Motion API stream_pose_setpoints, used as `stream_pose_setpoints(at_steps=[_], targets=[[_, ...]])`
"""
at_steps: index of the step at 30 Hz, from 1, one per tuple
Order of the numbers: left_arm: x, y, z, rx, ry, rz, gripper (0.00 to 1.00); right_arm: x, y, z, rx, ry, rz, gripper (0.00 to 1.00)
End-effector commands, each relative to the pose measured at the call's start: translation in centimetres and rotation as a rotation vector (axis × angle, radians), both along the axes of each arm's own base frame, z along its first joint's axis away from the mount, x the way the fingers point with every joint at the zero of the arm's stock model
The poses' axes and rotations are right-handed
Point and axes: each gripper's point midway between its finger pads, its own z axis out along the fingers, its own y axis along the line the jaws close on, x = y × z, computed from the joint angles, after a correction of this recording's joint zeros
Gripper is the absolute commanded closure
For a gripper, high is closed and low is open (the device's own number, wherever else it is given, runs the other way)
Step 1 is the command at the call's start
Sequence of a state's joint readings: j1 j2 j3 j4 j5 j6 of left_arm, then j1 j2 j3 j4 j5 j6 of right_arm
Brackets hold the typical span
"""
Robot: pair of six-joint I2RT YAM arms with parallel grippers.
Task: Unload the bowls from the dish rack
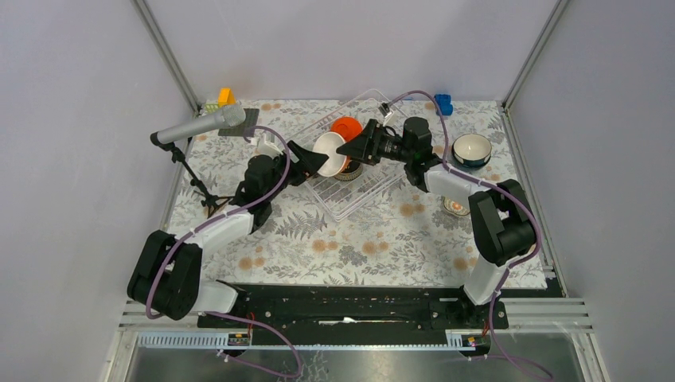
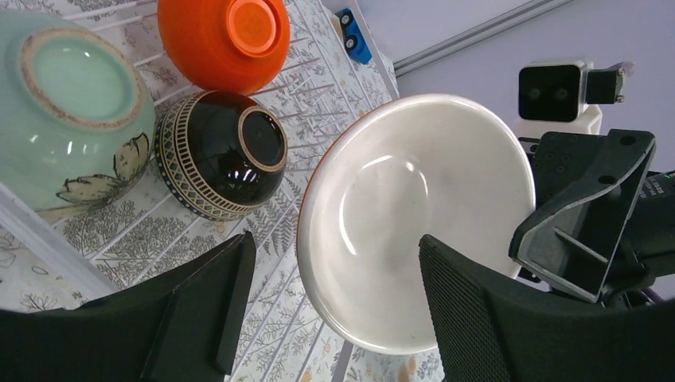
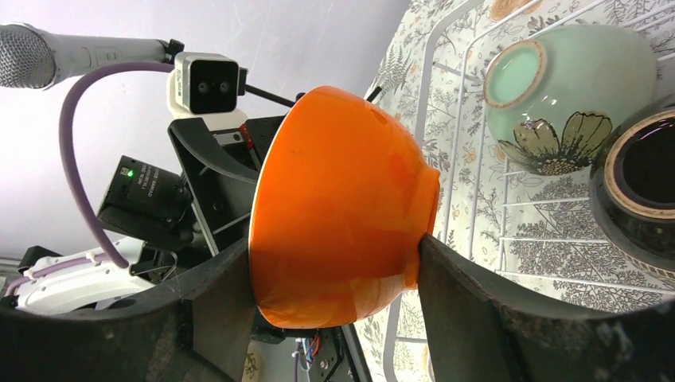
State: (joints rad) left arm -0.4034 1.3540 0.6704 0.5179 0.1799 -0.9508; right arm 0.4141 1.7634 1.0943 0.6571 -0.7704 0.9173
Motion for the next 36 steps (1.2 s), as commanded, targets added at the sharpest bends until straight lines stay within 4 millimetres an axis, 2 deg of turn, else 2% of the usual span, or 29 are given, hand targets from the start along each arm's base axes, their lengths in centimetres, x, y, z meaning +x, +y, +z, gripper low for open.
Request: stream_pose_setpoints(at_steps=[1, 5, 7, 9, 11, 12, 13, 16, 17, 20, 23, 29, 33, 36], targets=[[-0.3, 0.4, 3.3, -0.073, -0.095, 0.013, 0.20, -0.9, 0.3, 2.6, 0.042, -0.087, 0.045, 0.87], [0.0, 0.4, 3.3, -0.067, -0.084, 0.013, 0.30, -1.2, 0.3, 2.9, 0.050, -0.094, 0.059, 0.87], [0.2, 0.2, 3.3, -0.066, -0.084, 0.010, 0.40, -1.6, 0.3, 3.3, 0.054, -0.101, 0.069, 0.86], [0.4, 0.1, 3.3, -0.062, -0.086, 0.009, 0.49, -1.9, 0.3, 3.5, 0.056, -0.106, 0.080, 0.81], [0.6, 0.1, 3.2, -0.048, -0.086, 0.008, 0.67, -2.1, 0.3, 3.7, 0.058, -0.111, 0.084, 0.72], [0.7, 0.1, 3.1, -0.036, -0.088, 0.006, 0.86, -2.1, 0.2, 3.7, 0.057, -0.111, 0.081, 0.64], [0.9, 0.1, 2.9, -0.015, -0.088, 0.003, 0.99, -2.1, 0.2, 3.7, 0.054, -0.106, 0.077, 0.53], [1.3, 1.5, 2.1, 0.079, -0.056, 0.069, 1.00, -1.8, -0.2, 3.1, 0.019, -0.101, 0.042, 0.16], [1.2, 2.3, 2.0, 0.106, -0.054, 0.099, 1.00, -1.7, -0.3, 2.8, 0.002, -0.103, 0.032, 0.10], [0.3, 4.4, 1.9, 0.154, -0.053, 0.164, 1.00, -1.4, -0.8, 2.0, -0.064, -0.115, 0.001, 0.01], [-1.0, 6.3, 1.9, 0.212, -0.042, 0.212, 1.00, -0.7, -1.8, 1.3, -0.156, -0.122, -0.064, 0.00], [-5.7, 10.4, 1.0, 0.272, 0.051, 0.319, 1.00, 0.5, -5.0, -0.1, -0.389, -0.148, -0.211, 0.00], [-8.5, 14.4, 0.0, 0.289, 0.178, 0.498, 1.00, 1.1, -7.2, -1.2, -0.495, -0.131, -0.306, 0.00], [-9.8, 17.2, -0.8, 0.327, 0.254, 0.632, 1.00, 2.0, -9.7, -2.4, -0.587, -0.060, -0.448, 0.00]])
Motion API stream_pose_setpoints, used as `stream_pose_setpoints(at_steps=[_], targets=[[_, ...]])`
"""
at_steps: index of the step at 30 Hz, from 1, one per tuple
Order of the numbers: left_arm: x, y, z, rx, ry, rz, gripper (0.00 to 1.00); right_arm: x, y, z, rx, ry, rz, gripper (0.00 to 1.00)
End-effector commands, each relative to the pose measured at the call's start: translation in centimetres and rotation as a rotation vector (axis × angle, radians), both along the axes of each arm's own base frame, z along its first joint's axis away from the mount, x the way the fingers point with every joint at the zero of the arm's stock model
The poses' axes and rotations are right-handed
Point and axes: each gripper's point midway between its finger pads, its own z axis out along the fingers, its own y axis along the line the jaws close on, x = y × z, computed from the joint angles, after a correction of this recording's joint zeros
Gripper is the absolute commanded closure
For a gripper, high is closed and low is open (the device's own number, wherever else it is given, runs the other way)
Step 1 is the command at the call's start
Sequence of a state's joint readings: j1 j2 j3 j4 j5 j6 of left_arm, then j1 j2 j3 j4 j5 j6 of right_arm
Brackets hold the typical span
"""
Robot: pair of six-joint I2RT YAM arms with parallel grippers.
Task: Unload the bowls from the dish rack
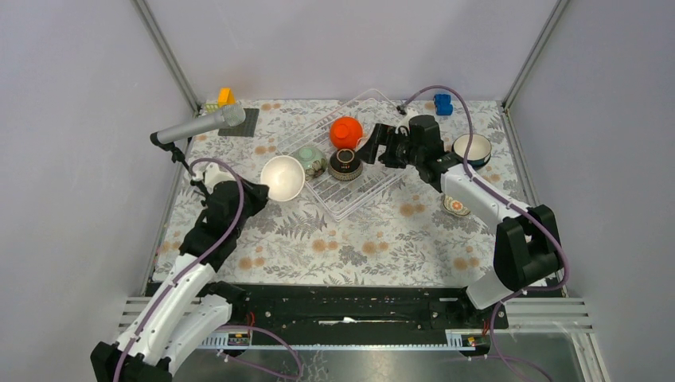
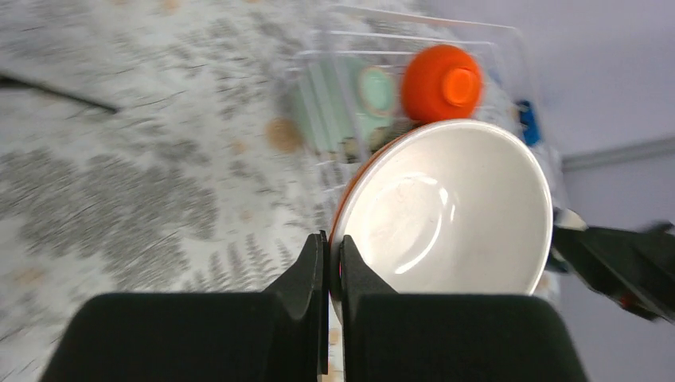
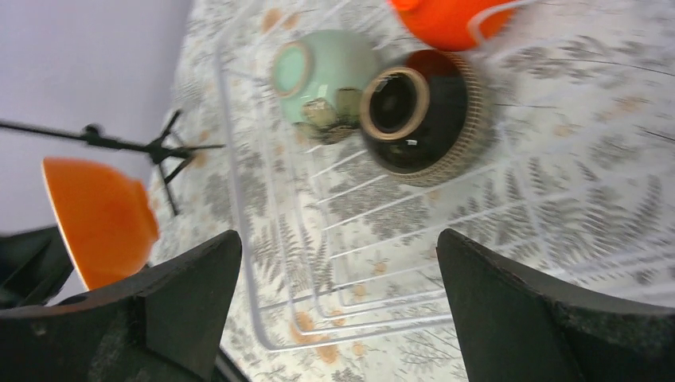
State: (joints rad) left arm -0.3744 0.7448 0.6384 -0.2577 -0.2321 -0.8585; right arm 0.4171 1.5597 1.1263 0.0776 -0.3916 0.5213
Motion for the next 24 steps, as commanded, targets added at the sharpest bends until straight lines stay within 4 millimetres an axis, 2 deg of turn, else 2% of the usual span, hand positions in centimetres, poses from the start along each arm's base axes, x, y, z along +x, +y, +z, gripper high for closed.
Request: stream_pose_setpoints(at_steps=[1, 7, 11, 14, 19, 22, 24], targets=[[-1.9, 5.4, -2.4, 0.070, 0.144, 0.286, 1.00, 1.7, -4.2, 0.1, -0.164, -0.014, -0.226, 0.00], [-1.5, 6.4, -6.0, 0.065, 0.275, 0.424, 1.00, 2.1, -6.8, -0.2, -0.227, -0.017, -0.369, 0.00], [-0.3, 6.1, -7.9, 0.069, 0.300, 0.442, 1.00, 1.9, -7.3, 0.1, -0.262, -0.048, -0.358, 0.00], [0.7, 5.7, -8.9, 0.051, 0.295, 0.445, 1.00, 1.7, -6.8, 0.3, -0.277, -0.072, -0.293, 0.00], [2.0, 6.5, -10.4, 0.059, 0.301, 0.489, 1.00, 1.8, -5.5, 0.2, -0.269, -0.084, -0.213, 0.00], [2.4, 7.3, -11.2, 0.079, 0.330, 0.530, 1.00, 3.4, -4.0, 0.0, -0.219, -0.093, -0.187, 0.00], [2.7, 7.2, -11.6, 0.075, 0.331, 0.525, 1.00, 4.6, -2.1, 0.0, -0.158, -0.072, -0.093, 0.00]])
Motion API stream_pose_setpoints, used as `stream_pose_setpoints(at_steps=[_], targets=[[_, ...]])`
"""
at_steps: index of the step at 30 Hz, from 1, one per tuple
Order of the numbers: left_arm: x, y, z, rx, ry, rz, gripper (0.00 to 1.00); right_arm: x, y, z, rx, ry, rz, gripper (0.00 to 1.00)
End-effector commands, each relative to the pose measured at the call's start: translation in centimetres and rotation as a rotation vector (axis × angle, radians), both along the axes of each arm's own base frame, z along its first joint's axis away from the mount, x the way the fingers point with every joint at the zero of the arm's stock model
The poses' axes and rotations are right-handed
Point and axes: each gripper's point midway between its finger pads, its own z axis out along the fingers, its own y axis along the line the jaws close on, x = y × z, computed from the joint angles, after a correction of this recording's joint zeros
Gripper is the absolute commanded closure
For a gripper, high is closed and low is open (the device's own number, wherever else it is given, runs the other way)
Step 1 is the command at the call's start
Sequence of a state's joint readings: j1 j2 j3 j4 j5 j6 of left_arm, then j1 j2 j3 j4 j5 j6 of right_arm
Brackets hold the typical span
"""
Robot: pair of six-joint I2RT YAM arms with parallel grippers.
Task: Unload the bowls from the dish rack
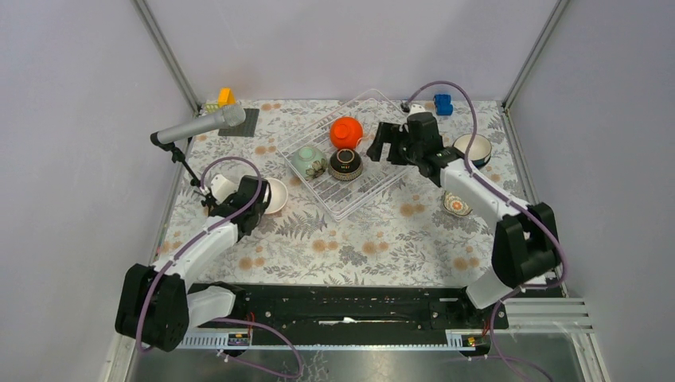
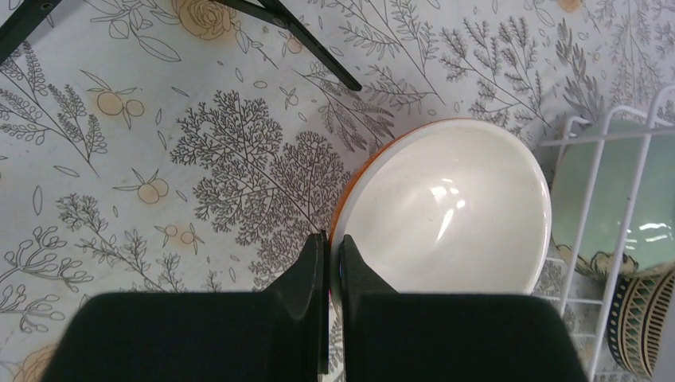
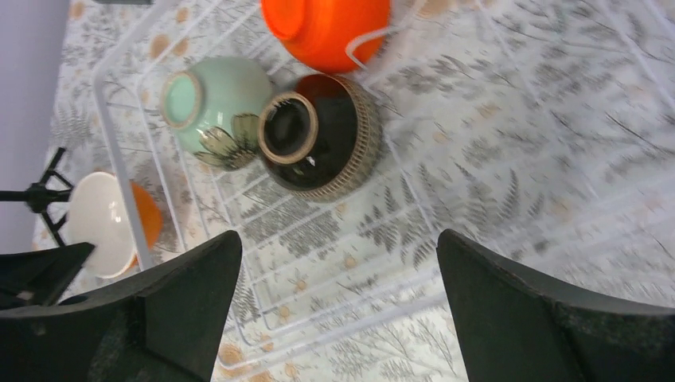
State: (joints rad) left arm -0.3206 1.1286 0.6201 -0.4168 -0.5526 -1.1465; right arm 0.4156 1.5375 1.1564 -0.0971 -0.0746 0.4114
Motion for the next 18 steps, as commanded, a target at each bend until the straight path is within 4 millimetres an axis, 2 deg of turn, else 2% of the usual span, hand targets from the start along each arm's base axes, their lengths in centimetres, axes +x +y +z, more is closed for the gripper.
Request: stream_pose_setpoints(at_steps=[1, 7, 11, 12, 14, 18], targets=[[2.7, 0.1, 1.2, -0.028, -0.114, 0.042, 1.00, 3.4, 4.0, 2.0, 0.128, -0.033, 0.176, 0.00], [3.2, -1.0, 0.3, -0.068, -0.134, -0.004, 1.00, 7.7, 6.3, 2.0, 0.133, -0.062, 0.268, 0.01], [3.2, -1.1, -0.2, -0.067, -0.126, -0.018, 0.95, 10.7, 6.4, 0.0, 0.053, -0.037, 0.257, 0.03], [3.1, -1.1, -0.4, -0.067, -0.118, -0.015, 0.95, 11.5, 6.5, 0.2, 0.037, -0.047, 0.254, 0.03], [3.1, -1.1, -0.7, -0.071, -0.114, -0.011, 0.95, 12.6, 6.7, -1.4, 0.016, -0.030, 0.255, 0.04], [2.9, -1.0, -1.1, -0.073, -0.112, -0.008, 0.95, 14.1, 7.7, -2.9, 0.013, -0.026, 0.284, 0.06]])
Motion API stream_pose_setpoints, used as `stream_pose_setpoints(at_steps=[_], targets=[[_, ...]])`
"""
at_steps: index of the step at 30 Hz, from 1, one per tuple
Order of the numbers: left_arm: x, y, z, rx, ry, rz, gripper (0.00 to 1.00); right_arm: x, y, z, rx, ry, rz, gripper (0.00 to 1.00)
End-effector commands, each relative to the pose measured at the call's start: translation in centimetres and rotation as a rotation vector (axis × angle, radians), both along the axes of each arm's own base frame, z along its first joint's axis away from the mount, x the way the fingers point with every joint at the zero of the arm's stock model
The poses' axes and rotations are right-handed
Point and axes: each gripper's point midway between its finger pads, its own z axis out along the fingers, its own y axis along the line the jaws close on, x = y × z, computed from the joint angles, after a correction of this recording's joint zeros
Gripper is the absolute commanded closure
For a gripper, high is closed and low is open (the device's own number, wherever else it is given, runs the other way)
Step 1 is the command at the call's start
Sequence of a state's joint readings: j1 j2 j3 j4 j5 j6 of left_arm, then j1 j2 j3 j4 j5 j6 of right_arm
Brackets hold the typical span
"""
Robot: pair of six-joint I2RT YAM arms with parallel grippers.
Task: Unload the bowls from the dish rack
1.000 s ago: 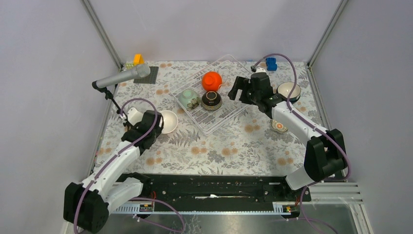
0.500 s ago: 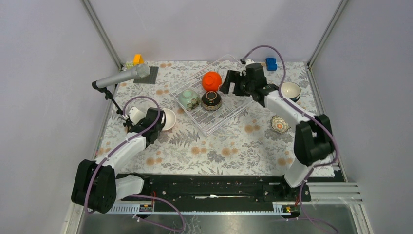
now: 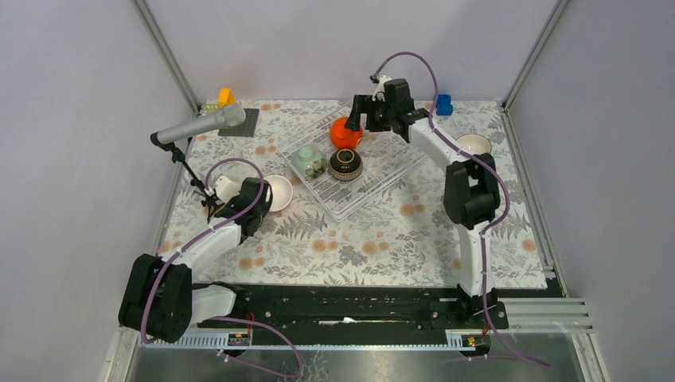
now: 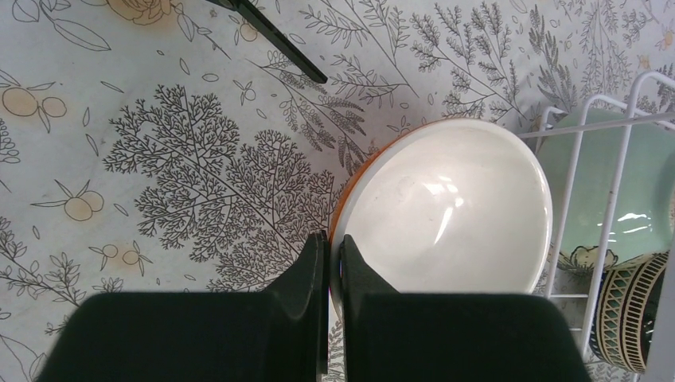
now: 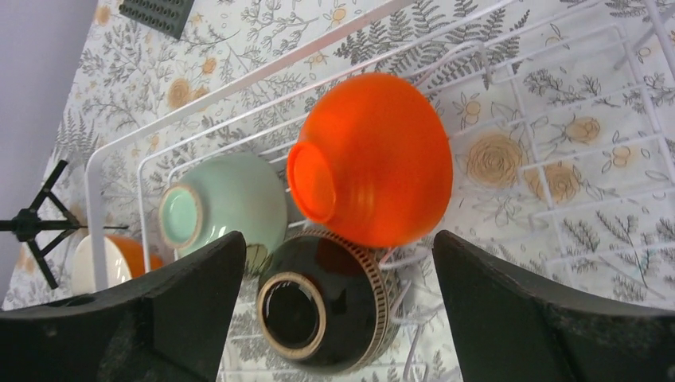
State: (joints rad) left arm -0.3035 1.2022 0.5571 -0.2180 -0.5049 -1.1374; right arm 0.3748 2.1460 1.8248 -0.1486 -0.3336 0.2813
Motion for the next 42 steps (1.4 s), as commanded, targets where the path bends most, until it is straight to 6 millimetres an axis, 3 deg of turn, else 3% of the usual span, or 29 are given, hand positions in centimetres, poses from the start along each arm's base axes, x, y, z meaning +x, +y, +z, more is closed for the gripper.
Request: stream_pose_setpoints(at_steps=[1, 12, 15, 20, 23, 28, 37, 42], targets=[[1.0, -0.1, 0.6, -0.027, -0.063, 0.017, 0.95, 1.7, 0.5, -1.4, -0.037, -0.010, 0.040, 0.07], [-0.9, 0.9, 0.4, -0.043, -0.032, 0.087, 0.91, 4.6, 0.6, -3.3, -0.121, -0.087, 0.068, 0.05], [-1.0, 0.8, 0.9, -0.047, -0.041, 0.083, 0.78, 4.6, 0.8, -3.8, -0.130, -0.082, 0.091, 0.05], [-0.9, 0.7, 2.0, -0.053, -0.070, 0.068, 0.45, 4.1, 1.5, -4.3, -0.104, -0.059, 0.136, 0.02], [-0.8, 0.6, 2.5, -0.052, -0.081, 0.051, 0.37, 3.8, 1.9, -4.2, -0.087, -0.056, 0.158, 0.00], [-0.8, 0.5, 3.6, -0.055, -0.107, 0.034, 0.36, 2.7, 2.6, -3.9, -0.055, -0.010, 0.210, 0.02], [-1.0, 0.7, 5.4, -0.061, -0.173, 0.032, 0.33, 0.1, 4.0, 0.4, 0.073, -0.015, 0.299, 0.11], [-1.0, 0.6, 5.2, -0.059, -0.167, 0.021, 0.32, -0.4, 4.3, 0.8, 0.098, -0.017, 0.315, 0.24]])
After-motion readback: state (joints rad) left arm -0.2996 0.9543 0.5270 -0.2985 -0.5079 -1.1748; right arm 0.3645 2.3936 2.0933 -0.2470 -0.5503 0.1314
